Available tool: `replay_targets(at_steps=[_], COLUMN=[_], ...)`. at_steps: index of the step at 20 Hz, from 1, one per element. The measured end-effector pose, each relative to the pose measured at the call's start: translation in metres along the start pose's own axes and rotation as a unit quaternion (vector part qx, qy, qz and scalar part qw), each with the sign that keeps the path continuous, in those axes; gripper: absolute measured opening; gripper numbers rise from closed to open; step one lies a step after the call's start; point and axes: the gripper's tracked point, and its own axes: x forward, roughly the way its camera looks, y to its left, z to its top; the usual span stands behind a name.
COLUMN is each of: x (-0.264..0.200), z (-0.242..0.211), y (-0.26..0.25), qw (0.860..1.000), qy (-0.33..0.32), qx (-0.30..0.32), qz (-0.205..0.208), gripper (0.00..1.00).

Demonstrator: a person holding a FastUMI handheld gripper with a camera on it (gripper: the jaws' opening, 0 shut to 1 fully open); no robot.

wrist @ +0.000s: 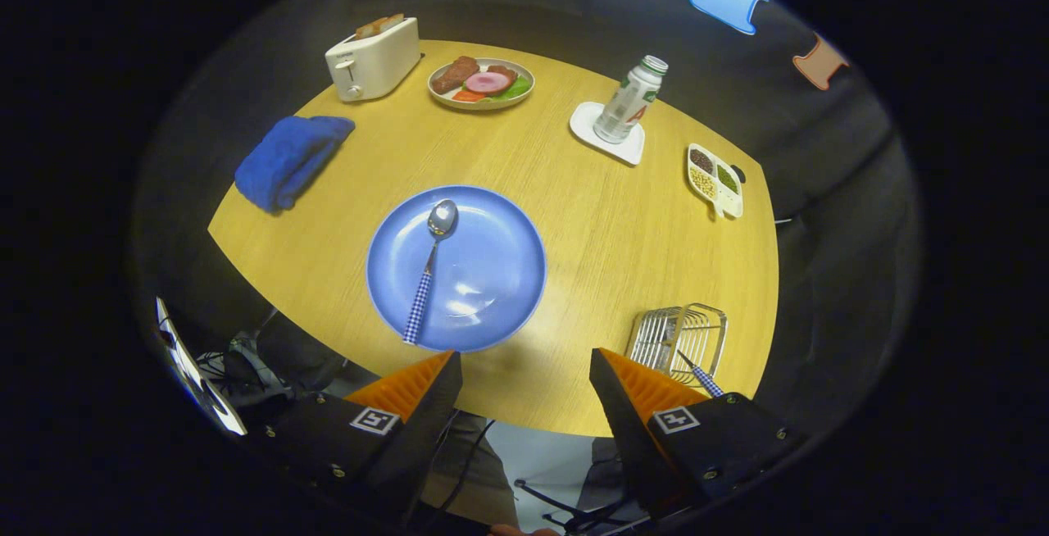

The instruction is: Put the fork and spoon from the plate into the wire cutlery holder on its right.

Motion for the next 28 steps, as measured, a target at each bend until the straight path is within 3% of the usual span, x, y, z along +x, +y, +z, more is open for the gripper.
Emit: replay_targets(at_steps=[10, 22, 28], x=[0.028, 0.072, 0.099], z=[0.017, 0.02, 0.012], y=[0.066, 0.086, 0.091], qw=[0.998, 0.998, 0.996], qy=[-0.008, 0.014, 0.047], qx=[0.009, 0.034, 0.049], qz=[0.063, 0.046, 0.056], gripper=[0.96, 0.97, 0.96])
